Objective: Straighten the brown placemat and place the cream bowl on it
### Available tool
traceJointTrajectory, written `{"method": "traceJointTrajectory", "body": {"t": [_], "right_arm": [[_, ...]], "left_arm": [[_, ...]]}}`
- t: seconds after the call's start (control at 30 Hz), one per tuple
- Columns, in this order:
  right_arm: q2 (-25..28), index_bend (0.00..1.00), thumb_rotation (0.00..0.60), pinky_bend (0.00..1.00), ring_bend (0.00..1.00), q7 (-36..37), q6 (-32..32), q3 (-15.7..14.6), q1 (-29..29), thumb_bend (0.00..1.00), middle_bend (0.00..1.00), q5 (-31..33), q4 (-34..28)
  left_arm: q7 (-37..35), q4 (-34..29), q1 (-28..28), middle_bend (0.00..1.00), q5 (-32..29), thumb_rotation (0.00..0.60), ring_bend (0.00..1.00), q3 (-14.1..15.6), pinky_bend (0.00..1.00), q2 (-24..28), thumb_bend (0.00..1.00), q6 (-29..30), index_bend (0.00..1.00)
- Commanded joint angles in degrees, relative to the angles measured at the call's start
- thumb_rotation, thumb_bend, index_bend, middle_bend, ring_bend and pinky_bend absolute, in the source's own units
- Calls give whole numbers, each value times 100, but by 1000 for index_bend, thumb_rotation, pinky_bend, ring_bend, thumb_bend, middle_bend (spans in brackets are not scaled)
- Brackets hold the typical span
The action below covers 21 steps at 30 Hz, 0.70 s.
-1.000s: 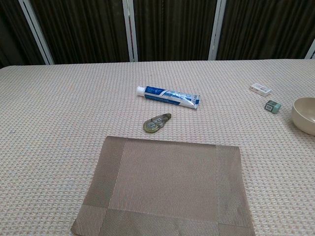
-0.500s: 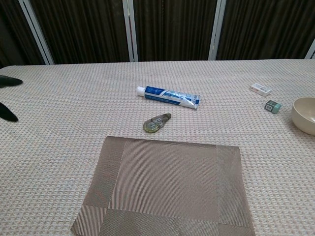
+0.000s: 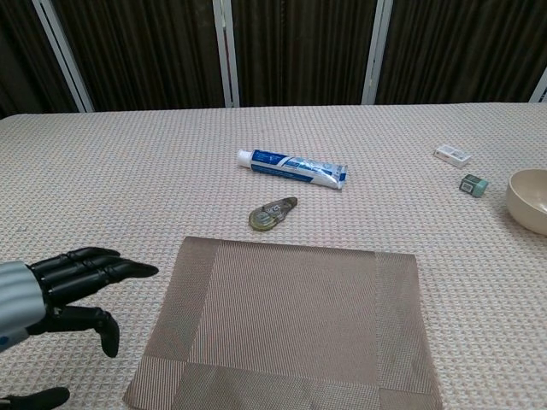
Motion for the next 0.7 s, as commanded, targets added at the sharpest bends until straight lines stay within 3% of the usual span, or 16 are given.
{"method": "traceJointTrajectory", "body": {"t": [0.03, 0.33, 0.7], "right_arm": [[-2, 0, 600, 0, 0, 17, -32, 15, 4, 0, 0, 3, 16], [15, 0, 600, 0, 0, 63, -83, 63, -13, 0, 0, 17, 24], [30, 0, 600, 0, 0, 105, -110, 113, -37, 0, 0, 39, 39]], "left_arm": [[-30, 438, -59, 0, -52, 600, 0, 53, 0, -371, 322, -60, 407], [-59, 877, -154, 0, -171, 600, 0, 100, 0, -778, 326, -49, 412], [44, 925, -285, 0, -283, 600, 0, 89, 0, -969, 338, -37, 431]]}}
